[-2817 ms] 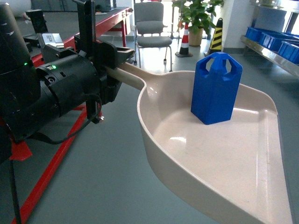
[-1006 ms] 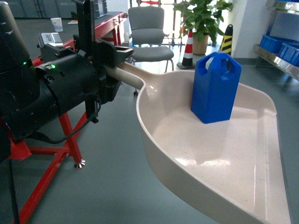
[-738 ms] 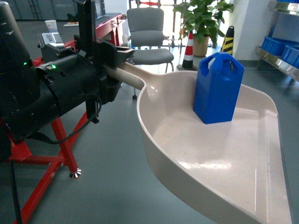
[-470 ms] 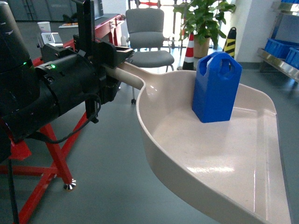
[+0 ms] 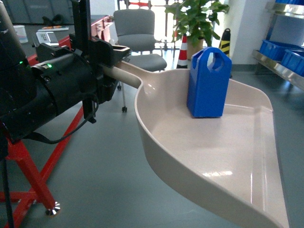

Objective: Place part in tray to right shelf

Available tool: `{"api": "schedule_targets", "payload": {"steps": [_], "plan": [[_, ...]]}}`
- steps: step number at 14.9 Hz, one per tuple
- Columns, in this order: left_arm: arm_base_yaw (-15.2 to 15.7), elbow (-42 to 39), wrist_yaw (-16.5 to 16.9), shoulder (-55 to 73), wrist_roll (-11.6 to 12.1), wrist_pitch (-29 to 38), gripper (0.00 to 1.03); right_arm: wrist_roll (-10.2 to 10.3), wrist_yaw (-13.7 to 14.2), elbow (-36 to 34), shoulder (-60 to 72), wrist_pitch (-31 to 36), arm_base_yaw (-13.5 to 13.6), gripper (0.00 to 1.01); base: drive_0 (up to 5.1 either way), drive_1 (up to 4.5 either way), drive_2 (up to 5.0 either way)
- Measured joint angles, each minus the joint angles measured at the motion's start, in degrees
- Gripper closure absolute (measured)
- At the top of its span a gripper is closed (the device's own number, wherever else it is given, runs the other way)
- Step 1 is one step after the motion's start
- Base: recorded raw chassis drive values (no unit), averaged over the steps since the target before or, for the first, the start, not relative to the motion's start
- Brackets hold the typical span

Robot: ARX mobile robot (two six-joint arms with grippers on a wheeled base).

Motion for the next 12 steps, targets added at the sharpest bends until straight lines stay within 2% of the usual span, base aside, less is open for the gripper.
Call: {"api": "schedule_targets", "payload": {"steps": [2,12], "plan": [[-0.81,0.0,0.66,0.0,-0.02,-0.17,0.91,0.0,-0.02,0.0,0.0,0.0,0.0,0.03,-1.7,-1.72,-1.7],[-0.55,0.0,0.52,0.0,0.0,-0.22,0.91,0.0,0.0,0.0,-0.09,0.0,0.0,0.03,-1.5,-1.54,-1.5]]}}
